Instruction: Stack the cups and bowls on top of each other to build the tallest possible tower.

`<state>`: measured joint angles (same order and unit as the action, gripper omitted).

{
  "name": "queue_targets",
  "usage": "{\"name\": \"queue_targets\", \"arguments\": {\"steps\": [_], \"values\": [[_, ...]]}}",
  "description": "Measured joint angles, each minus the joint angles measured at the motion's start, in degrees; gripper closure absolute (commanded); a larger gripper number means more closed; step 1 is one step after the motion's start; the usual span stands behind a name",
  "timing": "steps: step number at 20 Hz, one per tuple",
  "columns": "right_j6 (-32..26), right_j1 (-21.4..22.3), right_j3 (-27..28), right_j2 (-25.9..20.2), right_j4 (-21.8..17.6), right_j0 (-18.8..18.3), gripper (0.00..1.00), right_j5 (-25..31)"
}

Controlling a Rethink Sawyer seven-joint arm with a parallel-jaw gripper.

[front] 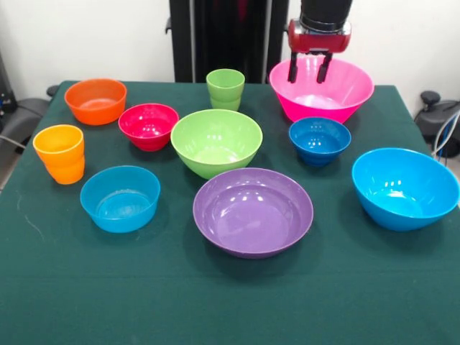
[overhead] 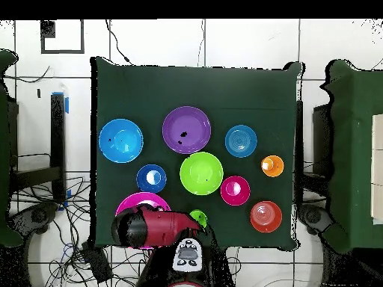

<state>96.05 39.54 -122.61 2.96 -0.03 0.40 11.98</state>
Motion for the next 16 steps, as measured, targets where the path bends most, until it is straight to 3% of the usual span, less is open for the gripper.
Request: {"name": "queue_targets", "arguments": {"steps": [9, 16], "values": [[0.0, 0.2, 0.0, -0.1, -2.1, -1.4, 0.0, 0.0], [0.0, 1.1, 0.0, -0.2, -4.6, -5.1, 0.0, 0.0]]}}
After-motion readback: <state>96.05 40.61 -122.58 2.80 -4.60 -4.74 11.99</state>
